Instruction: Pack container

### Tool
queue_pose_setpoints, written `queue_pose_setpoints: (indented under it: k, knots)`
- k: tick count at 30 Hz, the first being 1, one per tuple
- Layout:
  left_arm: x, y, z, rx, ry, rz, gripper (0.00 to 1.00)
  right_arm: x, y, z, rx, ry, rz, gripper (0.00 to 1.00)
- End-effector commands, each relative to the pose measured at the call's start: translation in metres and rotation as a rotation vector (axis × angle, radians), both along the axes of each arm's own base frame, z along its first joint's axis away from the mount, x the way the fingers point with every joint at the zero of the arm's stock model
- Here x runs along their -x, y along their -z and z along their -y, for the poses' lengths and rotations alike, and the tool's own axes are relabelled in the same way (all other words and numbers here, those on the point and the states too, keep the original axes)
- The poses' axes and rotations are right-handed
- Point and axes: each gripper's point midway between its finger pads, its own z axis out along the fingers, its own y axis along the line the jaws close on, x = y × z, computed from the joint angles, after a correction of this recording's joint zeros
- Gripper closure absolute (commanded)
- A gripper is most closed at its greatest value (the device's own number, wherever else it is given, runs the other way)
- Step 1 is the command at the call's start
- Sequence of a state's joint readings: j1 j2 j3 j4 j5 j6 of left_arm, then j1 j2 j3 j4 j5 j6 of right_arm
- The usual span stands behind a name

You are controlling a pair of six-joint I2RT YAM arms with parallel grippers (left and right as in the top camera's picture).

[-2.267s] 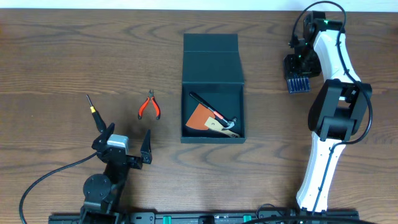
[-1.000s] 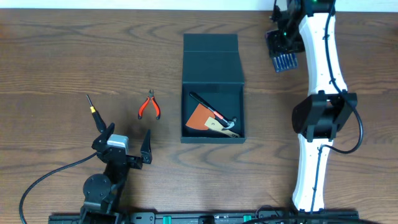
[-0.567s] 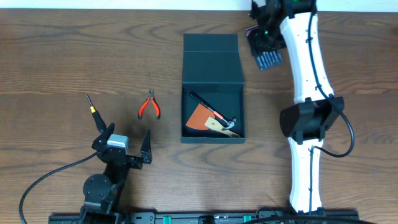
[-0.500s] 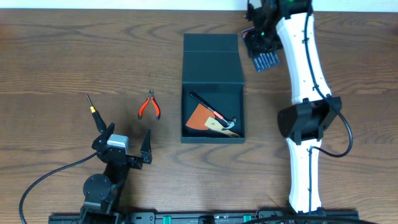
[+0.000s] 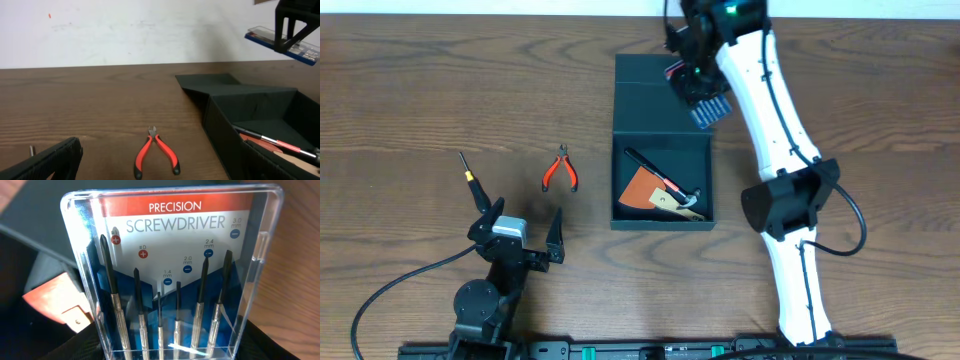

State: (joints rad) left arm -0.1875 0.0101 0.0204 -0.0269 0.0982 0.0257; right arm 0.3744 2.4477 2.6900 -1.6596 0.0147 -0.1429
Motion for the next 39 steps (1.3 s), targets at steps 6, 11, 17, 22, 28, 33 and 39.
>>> queue_pose_setpoints:
  k: [6,11,17,22,28,33,39]
  knots:
    - [0.002,0.015,0.005,-0.002,0.027,-0.047,0.01,0.02,-0.001,-0.036,-0.009,-0.132,-0.018,0.6]
    - [0.002,0.015,0.005,-0.002,0.027,-0.047,0.01,0.029,-0.001,-0.051,-0.042,-0.189,-0.039,0.61]
    - [0.002,0.015,0.005,-0.001,0.027,-0.047,0.01,0.036,-0.002,-0.064,-0.098,-0.236,-0.061,0.63]
    - [0.002,0.015,0.005,-0.001,0.027,-0.047,0.01,0.039,-0.003,-0.069,-0.115,-0.281,-0.065,0.65]
    - [0.002,0.015,0.005,-0.002,0.027,-0.047,0.01,0.042,-0.003,-0.074,-0.137,-0.342,-0.069,0.65]
    - [0.002,0.015,0.005,-0.002,0.027,-0.047,0.01,0.043,-0.002,-0.074,-0.132,-0.384,-0.069,0.65]
    - [0.002,0.015,0.005,-0.002,0.027,-0.047,0.02,0.05,0.01,-0.074,-0.135,-0.406,-0.122,0.65]
